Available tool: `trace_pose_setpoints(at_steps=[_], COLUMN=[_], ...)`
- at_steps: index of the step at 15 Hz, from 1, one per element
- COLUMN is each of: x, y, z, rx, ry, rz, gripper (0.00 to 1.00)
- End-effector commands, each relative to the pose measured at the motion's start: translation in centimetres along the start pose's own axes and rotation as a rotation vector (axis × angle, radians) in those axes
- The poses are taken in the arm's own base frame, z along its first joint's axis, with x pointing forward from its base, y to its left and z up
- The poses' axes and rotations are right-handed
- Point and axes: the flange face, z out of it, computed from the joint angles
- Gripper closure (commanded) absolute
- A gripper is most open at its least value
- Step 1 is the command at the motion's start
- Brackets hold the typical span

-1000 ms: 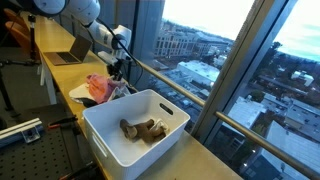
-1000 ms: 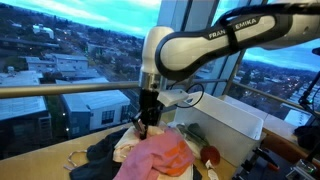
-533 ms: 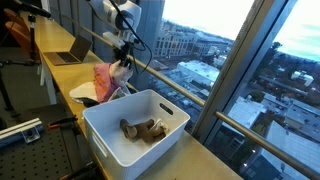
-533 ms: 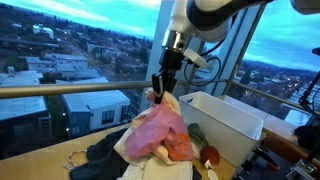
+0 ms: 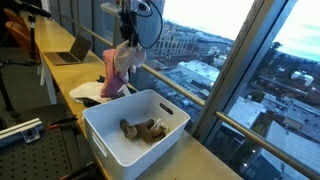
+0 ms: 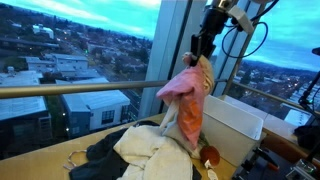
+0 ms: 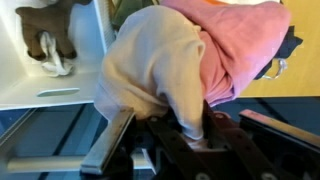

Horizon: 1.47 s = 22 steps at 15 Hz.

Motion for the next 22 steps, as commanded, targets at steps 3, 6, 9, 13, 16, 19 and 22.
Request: trace_pose_setpoints(at_steps=[3, 6, 9, 13, 16, 19, 22], x=[-6.2, -8.9, -11.0, -11.1, -10.0, -8.5, -7.0], y=[6.4, 10.6, 15.1, 19.5, 22.6, 25.3, 26.5], z=[-10.8, -17.0, -22.2, -21.7, -17.5, -12.6, -8.0], rx=[-0.116, -0.151, -0.15, -0.146, -0.139, -0.138, -0.147], ry=[0.119, 0.163, 0.184, 0.192, 0.159, 0.129, 0.087], rz=[0.166, 0.241, 0.278, 0.298, 0.292, 0.274, 0.221], gripper=[0.96, 0.96, 0.96, 0.96, 0.96, 0.96, 0.61])
